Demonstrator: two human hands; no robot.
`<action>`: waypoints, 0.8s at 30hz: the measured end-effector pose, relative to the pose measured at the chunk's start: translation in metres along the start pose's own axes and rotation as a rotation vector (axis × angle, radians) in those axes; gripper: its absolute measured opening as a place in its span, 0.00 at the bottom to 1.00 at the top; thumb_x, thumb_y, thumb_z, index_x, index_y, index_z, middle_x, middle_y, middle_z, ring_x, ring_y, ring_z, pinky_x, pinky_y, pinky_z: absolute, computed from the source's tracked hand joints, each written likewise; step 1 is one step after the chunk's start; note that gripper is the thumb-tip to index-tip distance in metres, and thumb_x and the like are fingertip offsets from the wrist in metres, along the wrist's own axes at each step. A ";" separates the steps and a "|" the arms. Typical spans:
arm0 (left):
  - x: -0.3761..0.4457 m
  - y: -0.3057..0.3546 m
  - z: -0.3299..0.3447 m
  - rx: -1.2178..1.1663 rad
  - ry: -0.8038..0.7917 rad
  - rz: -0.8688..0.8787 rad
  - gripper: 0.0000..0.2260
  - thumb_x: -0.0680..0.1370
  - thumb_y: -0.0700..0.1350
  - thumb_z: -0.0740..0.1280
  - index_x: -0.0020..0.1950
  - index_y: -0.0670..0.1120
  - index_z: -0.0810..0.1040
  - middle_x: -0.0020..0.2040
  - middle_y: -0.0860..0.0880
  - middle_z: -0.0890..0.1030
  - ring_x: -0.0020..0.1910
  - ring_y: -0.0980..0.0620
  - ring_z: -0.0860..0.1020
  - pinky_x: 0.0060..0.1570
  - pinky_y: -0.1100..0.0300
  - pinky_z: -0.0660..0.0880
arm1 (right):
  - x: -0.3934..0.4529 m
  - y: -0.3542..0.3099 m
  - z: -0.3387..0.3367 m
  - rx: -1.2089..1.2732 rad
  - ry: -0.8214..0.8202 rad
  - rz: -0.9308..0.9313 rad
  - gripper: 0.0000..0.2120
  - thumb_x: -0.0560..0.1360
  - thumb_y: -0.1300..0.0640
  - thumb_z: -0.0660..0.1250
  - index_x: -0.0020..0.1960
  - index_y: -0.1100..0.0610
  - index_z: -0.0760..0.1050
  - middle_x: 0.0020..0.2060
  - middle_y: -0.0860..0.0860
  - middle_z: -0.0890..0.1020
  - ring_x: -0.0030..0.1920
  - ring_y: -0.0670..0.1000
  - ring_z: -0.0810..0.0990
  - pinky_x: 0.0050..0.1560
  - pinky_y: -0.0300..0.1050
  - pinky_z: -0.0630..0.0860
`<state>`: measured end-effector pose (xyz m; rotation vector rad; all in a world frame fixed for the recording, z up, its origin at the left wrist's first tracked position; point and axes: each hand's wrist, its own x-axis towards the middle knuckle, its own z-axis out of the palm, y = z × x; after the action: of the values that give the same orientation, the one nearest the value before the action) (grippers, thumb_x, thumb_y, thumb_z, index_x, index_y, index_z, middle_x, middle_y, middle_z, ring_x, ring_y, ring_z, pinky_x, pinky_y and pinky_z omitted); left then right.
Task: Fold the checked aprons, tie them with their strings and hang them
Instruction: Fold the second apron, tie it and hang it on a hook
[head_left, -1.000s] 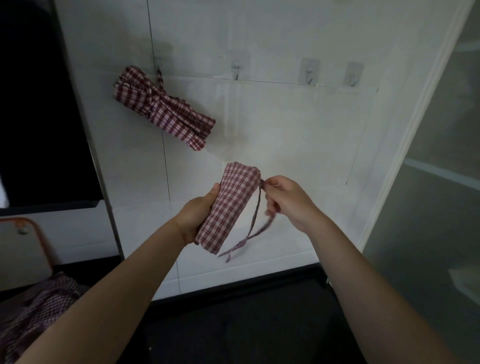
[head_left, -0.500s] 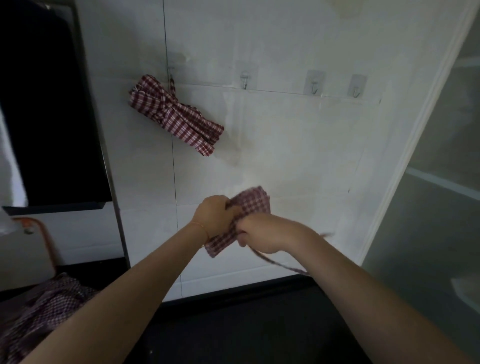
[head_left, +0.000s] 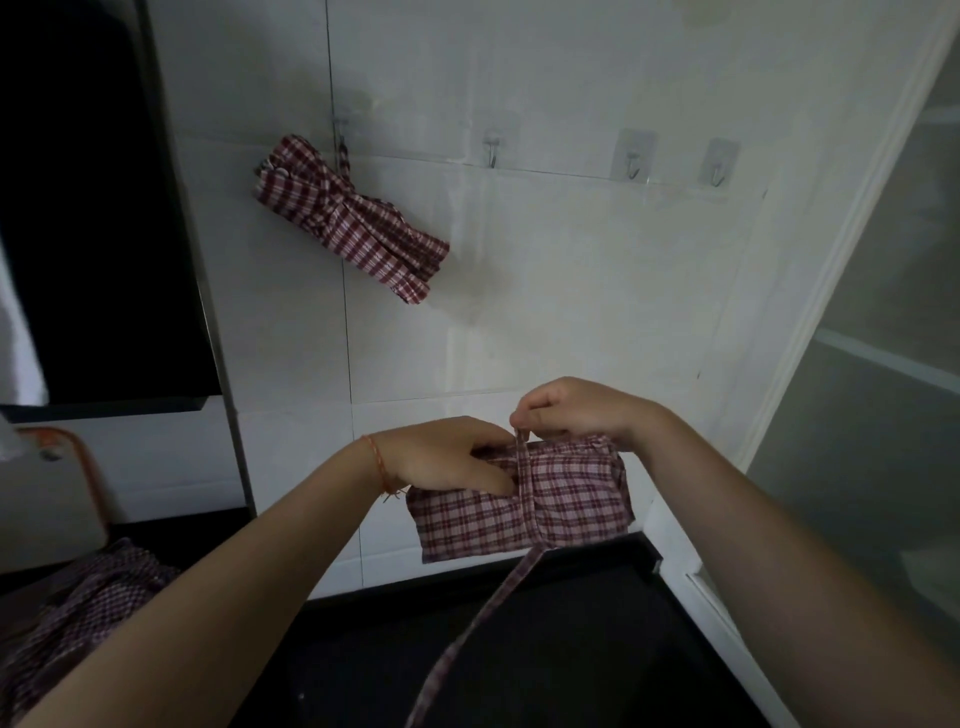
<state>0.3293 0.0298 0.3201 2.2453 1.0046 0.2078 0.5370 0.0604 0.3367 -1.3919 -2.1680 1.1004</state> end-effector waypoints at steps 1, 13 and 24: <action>0.000 0.000 0.000 -0.026 -0.014 -0.001 0.11 0.77 0.50 0.69 0.56 0.45 0.78 0.51 0.47 0.82 0.50 0.49 0.81 0.56 0.51 0.78 | 0.000 0.003 0.001 0.035 0.013 -0.001 0.12 0.78 0.48 0.68 0.46 0.56 0.82 0.28 0.47 0.70 0.27 0.44 0.65 0.31 0.34 0.65; -0.002 0.005 0.007 0.010 -0.026 0.048 0.32 0.73 0.71 0.60 0.57 0.44 0.80 0.53 0.42 0.82 0.52 0.43 0.80 0.60 0.45 0.75 | 0.002 0.022 0.001 0.583 -0.110 -0.116 0.14 0.71 0.46 0.70 0.40 0.58 0.77 0.26 0.48 0.69 0.22 0.43 0.63 0.23 0.33 0.61; -0.007 0.006 -0.004 -0.330 0.449 0.103 0.20 0.76 0.52 0.70 0.67 0.54 0.73 0.54 0.54 0.81 0.51 0.55 0.81 0.51 0.61 0.79 | 0.003 0.038 0.022 0.960 0.107 0.133 0.16 0.78 0.54 0.68 0.63 0.61 0.74 0.54 0.63 0.74 0.43 0.54 0.74 0.39 0.42 0.70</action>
<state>0.3268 0.0237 0.3281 1.9847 0.9895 0.8878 0.5451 0.0623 0.2937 -1.0761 -1.1576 1.7268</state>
